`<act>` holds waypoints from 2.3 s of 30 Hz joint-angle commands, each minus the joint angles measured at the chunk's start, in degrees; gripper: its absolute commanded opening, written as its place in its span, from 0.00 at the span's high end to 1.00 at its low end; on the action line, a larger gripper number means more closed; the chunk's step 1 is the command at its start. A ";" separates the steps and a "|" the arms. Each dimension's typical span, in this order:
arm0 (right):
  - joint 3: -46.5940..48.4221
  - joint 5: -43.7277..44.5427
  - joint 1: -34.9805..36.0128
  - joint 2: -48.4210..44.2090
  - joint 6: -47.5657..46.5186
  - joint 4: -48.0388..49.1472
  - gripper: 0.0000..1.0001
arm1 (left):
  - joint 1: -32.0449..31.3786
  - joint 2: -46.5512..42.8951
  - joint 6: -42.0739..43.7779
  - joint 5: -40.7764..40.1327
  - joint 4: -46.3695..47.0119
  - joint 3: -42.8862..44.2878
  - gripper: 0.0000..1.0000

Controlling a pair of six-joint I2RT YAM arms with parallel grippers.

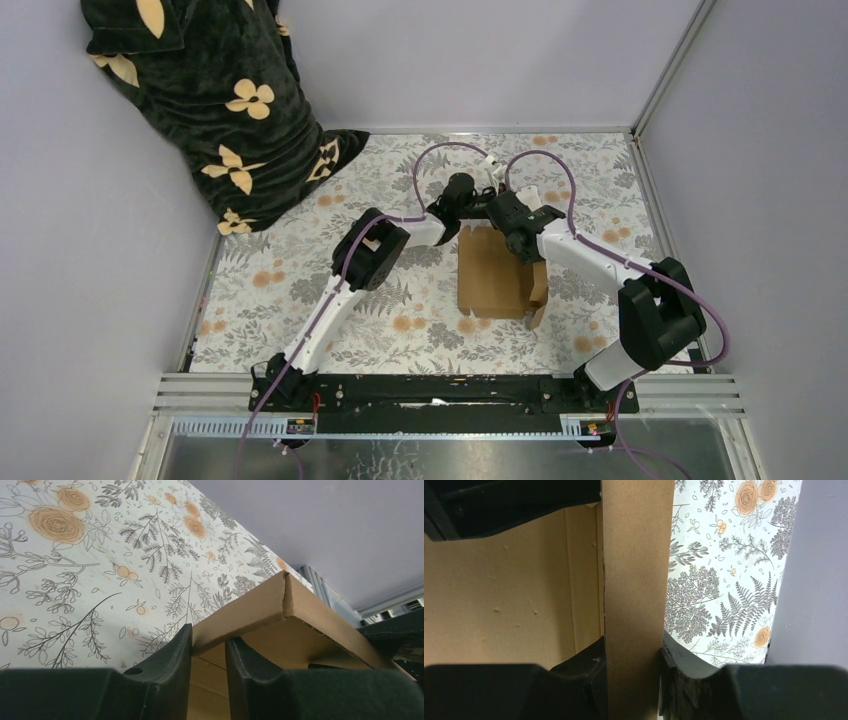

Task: Fold the paper box

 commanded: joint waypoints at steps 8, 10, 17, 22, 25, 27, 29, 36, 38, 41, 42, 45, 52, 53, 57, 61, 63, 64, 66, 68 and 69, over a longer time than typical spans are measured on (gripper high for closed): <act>-0.85 -13.58 0.91 -1.19 -0.08 2.48 0.79 | -2.17 -5.49 10.57 -10.80 -18.75 -2.82 0.69; -0.66 -12.97 0.93 -1.47 0.10 2.09 0.73 | -2.41 -5.97 11.26 -11.81 -19.83 -2.84 0.69; 1.43 -9.29 0.80 -3.32 1.32 -0.05 0.55 | -3.03 -7.93 14.85 -14.53 -25.63 -3.27 0.70; 1.98 -7.55 0.47 -3.89 2.59 -0.89 0.49 | -3.25 -9.95 17.85 -16.41 -30.88 -4.03 0.70; 1.65 -7.60 0.42 -4.65 3.29 -0.48 0.46 | -3.53 -11.64 19.85 -17.61 -33.87 -5.28 0.70; 1.17 -8.29 0.28 -5.95 3.73 0.37 0.43 | -3.59 -13.38 20.65 -18.19 -34.72 -6.66 0.70; 1.00 -8.95 0.32 -6.97 4.14 1.02 0.41 | -3.67 -14.67 21.47 -19.10 -35.75 -7.72 0.70; 0.78 -9.99 0.18 -11.66 5.14 1.97 0.39 | -3.98 -18.30 25.75 -22.73 -45.05 -8.46 0.70; 0.30 -9.88 0.14 -12.45 5.17 2.31 0.39 | -4.01 -19.56 26.10 -23.36 -45.57 -9.38 0.70; -0.87 -9.81 -0.14 -12.36 5.03 2.91 0.39 | -4.16 -19.99 26.31 -23.26 -45.41 -9.30 0.70; -1.19 -9.55 -0.27 -12.03 4.98 3.20 0.39 | -4.30 -19.78 26.51 -23.46 -45.47 -8.79 0.70; -1.80 -9.00 -0.39 -11.23 4.68 3.91 0.40 | -3.15 -20.27 26.65 -22.86 -43.85 -9.45 0.70; 0.82 -5.64 -0.38 -8.49 3.58 1.35 0.64 | 3.71 -21.09 23.59 -16.37 -39.07 -9.07 0.68; 1.17 -5.28 -0.37 -8.11 3.44 0.80 0.67 | 4.26 -19.94 23.55 -15.60 -39.75 -6.86 0.68; 3.09 -2.85 -0.37 -6.23 3.04 -1.29 0.72 | 5.61 -14.06 21.04 -11.79 -39.03 1.22 0.68; 4.28 -1.09 -0.35 -4.63 2.66 -3.18 0.75 | 6.49 -7.71 14.27 -4.98 -31.00 7.46 0.66; 4.86 -0.41 -0.28 -3.84 2.59 -4.14 0.76 | 6.41 -4.90 11.60 -1.91 -27.35 9.64 0.65; 5.05 -0.25 -0.29 -3.58 2.44 -4.30 0.76 | 6.35 -3.60 10.84 -0.81 -26.51 10.66 0.64; 5.49 -0.25 -0.25 -3.05 2.03 -4.49 0.77 | 6.11 -2.20 9.27 1.46 -23.22 10.45 0.63; 6.00 0.27 -0.30 -2.32 1.81 -4.81 0.77 | 5.99 -1.55 7.81 4.01 -19.95 8.62 0.63; 6.27 0.53 -0.26 -1.94 1.58 -4.90 0.77 | 5.99 -1.76 6.86 4.72 -17.27 6.71 0.63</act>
